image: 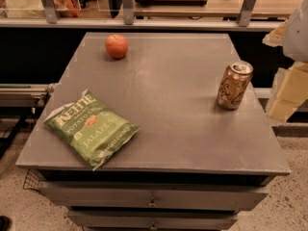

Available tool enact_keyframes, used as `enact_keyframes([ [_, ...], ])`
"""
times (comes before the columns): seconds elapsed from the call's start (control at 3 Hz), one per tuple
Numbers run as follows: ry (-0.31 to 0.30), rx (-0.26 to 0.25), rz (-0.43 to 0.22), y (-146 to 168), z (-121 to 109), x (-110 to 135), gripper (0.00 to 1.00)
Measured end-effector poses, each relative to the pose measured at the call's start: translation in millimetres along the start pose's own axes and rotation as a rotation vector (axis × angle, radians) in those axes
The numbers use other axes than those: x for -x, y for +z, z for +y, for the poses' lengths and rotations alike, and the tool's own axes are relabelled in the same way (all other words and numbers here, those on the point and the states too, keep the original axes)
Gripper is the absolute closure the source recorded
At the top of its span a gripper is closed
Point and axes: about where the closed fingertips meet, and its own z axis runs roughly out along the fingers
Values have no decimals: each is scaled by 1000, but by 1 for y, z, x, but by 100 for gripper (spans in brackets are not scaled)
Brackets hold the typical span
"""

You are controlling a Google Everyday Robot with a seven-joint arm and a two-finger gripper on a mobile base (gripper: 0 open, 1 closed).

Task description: Move orange can near green jalapeno chip bag

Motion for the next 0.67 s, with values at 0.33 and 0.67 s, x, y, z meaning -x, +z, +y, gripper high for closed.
enact_keyframes([
  [0.33,1,-4,-3,-1,0,0,0],
  [0.67,48,-33,-39,2,-14,-14,0],
])
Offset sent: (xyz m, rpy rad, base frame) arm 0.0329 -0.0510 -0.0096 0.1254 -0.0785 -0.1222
